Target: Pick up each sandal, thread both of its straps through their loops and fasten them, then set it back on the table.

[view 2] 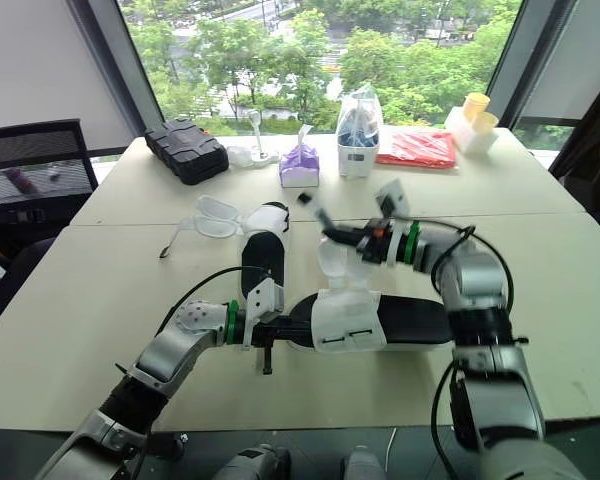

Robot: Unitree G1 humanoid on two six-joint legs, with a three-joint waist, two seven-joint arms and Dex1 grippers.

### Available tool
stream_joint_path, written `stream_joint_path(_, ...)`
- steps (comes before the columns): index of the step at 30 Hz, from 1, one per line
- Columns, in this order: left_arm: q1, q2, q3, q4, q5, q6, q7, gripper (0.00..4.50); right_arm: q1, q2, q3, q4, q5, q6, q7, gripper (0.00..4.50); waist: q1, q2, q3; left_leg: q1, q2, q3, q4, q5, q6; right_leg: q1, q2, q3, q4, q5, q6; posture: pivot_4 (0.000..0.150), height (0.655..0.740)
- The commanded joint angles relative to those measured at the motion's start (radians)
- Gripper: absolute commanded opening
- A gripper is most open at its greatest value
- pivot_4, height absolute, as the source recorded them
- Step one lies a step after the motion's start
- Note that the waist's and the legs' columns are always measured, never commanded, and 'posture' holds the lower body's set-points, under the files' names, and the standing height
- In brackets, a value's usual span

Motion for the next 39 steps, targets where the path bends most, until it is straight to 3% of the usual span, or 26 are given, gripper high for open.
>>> stream_joint_path(1, 0.007, -0.001, -0.015, 0.011, 0.004, 0.005, -0.007, 0.00, 0.104, -0.014, -0.005, -0.203, -0.041, -0.267, -0.005, 0.14, 0.000, 0.000, 0.000, 0.000, 0.000, 0.000, 0.001, 0.000, 0.000, 0.001, 0.000, 0.000, 0.000, 0.000, 0.000, 0.150, 0.7400)
stream_joint_path(4, 0.003, -0.001, -0.017, 0.018, 0.006, 0.000, -0.013, 0.00, 0.186, -0.025, -0.016, -0.264, -0.049, -0.377, -0.019, 0.14, -0.002, 0.000, 0.000, 0.000, 0.000, 0.000, 0.003, -0.001, 0.002, 0.002, 0.000, -0.001, 0.000, 0.000, 0.000, 0.150, 0.7400)
stream_joint_path(10, 0.000, 0.000, -0.017, 0.027, 0.010, -0.009, -0.018, 0.00, 0.404, -0.145, 0.000, -0.321, -0.179, -0.894, 0.072, 0.14, 0.010, -0.001, -0.001, 0.001, -0.001, -0.001, 0.004, -0.002, 0.003, 0.005, 0.001, -0.002, -0.001, 0.000, 0.001, 0.150, 0.7400)
stream_joint_path(16, 0.013, 0.016, -0.014, 0.026, 0.007, -0.015, -0.030, 0.00, 0.482, -0.257, 0.046, -0.163, -0.234, -1.469, 0.159, 0.14, 0.010, -0.001, 0.000, 0.008, 0.000, -0.001, 0.003, -0.002, 0.003, 0.012, 0.001, -0.002, -0.002, -0.001, 0.001, 0.150, 0.7400)
stream_joint_path(20, 0.014, 0.015, -0.011, 0.029, 0.007, -0.010, -0.025, 0.00, 0.452, -0.301, 0.104, -0.017, -0.298, -1.730, 0.135, 0.14, 0.005, -0.001, 0.000, 0.012, 0.000, -0.001, 0.002, -0.004, 0.006, 0.017, 0.001, -0.003, -0.005, -0.001, 0.002, 0.150, 0.7400)
stream_joint_path(23, 0.016, 0.014, -0.009, 0.027, 0.006, -0.007, -0.021, 0.00, 0.428, -0.320, 0.144, 0.050, -0.334, -1.820, 0.099, 0.14, 0.003, -0.001, 0.000, 0.012, 0.000, -0.001, 0.002, -0.004, 0.006, 0.017, 0.002, -0.003, -0.005, -0.001, 0.002, 0.150, 0.7400)
stream_joint_path(26, 0.021, 0.015, -0.010, 0.022, 0.006, -0.006, -0.020, 0.00, 0.430, -0.367, 0.195, 0.051, -0.333, -1.830, 0.077, 0.85, 0.004, -0.001, 0.000, 0.012, 0.000, -0.002, 0.002, -0.004, 0.006, 0.017, 0.002, -0.003, -0.005, -0.001, 0.002, 0.150, 0.7400)
stream_joint_path(33, 0.035, 0.023, -0.007, 0.007, 0.002, 0.003, -0.020, 0.00, 0.393, -0.513, 0.261, 0.046, -0.278, -1.778, 0.063, 4.26, 0.003, -0.001, -0.001, 0.012, 0.000, -0.002, 0.002, -0.004, 0.006, 0.017, 0.001, -0.002, -0.005, -0.001, 0.002, 0.150, 0.7400)
stream_joint_path(36, 0.029, 0.020, -0.005, 0.020, 0.005, -0.001, -0.019, 0.00, 0.403, -0.585, 0.260, 0.059, -0.245, -1.684, 0.082, 4.44, 0.005, -0.001, -0.001, 0.012, 0.000, -0.002, 0.001, -0.004, 0.006, 0.017, 0.001, -0.002, -0.005, -0.001, 0.002, 0.150, 0.7400)
stream_joint_path(39, 0.025, 0.014, -0.004, 0.027, 0.007, -0.003, -0.014, 0.00, 0.460, -0.648, 0.239, -0.002, -0.133, -1.439, 0.094, 4.44, 0.007, -0.001, -0.001, 0.012, 0.000, -0.002, 0.001, -0.004, 0.006, 0.017, 0.000, -0.002, -0.005, -0.001, 0.001, 0.150, 0.7400)
